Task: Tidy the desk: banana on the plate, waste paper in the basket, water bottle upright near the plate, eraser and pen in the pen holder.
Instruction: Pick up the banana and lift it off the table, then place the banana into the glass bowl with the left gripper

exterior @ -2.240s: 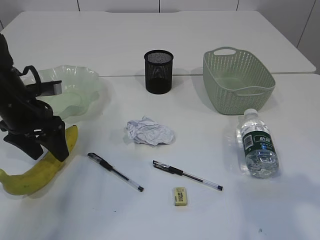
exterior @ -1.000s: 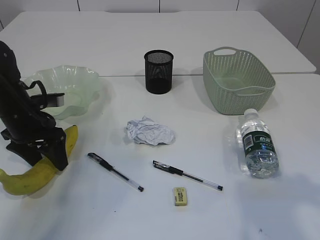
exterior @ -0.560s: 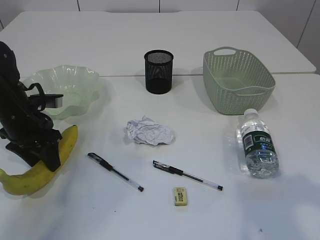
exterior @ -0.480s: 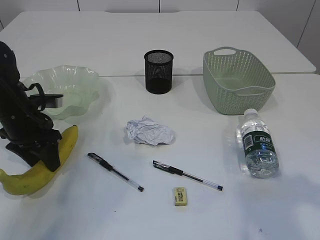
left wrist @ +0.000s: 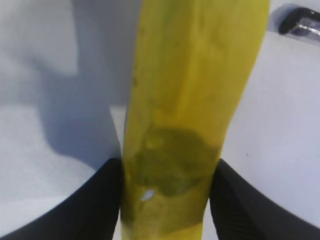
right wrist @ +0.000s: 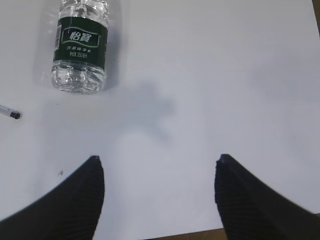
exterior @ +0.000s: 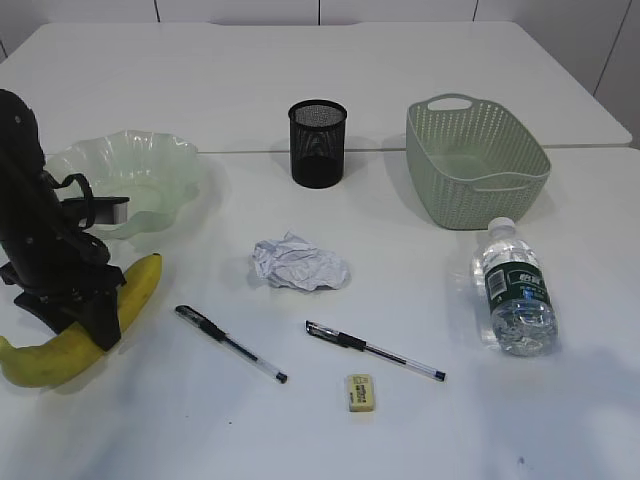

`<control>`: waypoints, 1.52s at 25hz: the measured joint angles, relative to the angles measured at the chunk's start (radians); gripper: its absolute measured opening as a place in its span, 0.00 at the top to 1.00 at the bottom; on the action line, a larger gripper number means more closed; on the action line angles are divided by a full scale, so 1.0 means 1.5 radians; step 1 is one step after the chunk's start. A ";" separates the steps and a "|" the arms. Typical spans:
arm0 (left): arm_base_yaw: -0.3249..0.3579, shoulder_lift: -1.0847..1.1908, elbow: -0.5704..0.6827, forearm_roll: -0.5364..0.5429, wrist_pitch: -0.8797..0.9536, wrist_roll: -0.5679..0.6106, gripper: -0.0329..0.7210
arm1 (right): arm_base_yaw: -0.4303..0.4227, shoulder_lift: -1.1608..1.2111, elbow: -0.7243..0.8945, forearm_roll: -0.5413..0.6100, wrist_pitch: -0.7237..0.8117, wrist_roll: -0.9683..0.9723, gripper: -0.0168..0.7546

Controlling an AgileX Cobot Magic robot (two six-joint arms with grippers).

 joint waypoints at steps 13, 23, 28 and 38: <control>0.000 0.002 -0.003 0.010 0.010 0.000 0.58 | 0.000 0.000 0.000 0.000 0.000 0.001 0.31; -0.003 0.009 -0.034 0.006 0.066 0.002 0.60 | 0.000 0.000 0.000 0.000 0.001 0.001 0.31; -0.003 0.005 -0.151 -0.022 0.112 0.003 0.61 | 0.000 0.000 0.000 -0.008 0.001 0.001 0.31; -0.003 -0.022 -0.388 -0.032 0.131 -0.002 0.61 | 0.000 0.000 0.000 -0.024 -0.009 0.001 0.31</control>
